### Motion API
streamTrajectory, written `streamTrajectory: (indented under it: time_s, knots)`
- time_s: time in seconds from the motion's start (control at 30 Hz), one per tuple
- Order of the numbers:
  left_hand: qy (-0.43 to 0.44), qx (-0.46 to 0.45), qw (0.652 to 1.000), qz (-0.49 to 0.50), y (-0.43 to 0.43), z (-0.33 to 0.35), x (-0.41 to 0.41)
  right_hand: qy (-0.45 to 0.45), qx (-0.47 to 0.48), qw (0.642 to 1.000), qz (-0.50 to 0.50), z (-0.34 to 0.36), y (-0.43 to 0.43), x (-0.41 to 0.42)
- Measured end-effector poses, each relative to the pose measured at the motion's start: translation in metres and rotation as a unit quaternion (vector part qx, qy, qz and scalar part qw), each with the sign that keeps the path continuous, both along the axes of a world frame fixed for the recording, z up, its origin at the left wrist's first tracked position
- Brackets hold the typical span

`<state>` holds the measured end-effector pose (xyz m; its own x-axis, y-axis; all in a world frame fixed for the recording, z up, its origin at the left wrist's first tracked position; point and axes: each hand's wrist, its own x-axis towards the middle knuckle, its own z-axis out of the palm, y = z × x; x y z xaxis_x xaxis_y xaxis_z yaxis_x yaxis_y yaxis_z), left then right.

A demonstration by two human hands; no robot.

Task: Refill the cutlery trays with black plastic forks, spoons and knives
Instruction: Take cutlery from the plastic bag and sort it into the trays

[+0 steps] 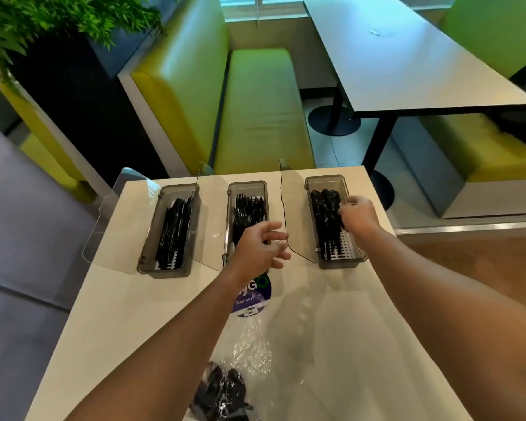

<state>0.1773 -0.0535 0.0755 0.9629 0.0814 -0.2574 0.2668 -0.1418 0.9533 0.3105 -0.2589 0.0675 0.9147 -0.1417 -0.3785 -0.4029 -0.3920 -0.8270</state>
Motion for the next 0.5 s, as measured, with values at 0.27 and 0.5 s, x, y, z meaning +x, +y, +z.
streamTrajectory:
  time_s: [0.27, 0.5]
  knots:
    - [-0.038, 0.061, 0.997, 0.008, 0.045, 0.028, -0.043, -0.100, 0.105, 0.989, 0.035, 0.046, 0.020, -0.035]
    - [-0.046, 0.176, 0.983, -0.003, 0.089, 0.025, -0.099, -0.085, 0.137, 0.940, 0.302, 0.092, 0.088, -0.092]
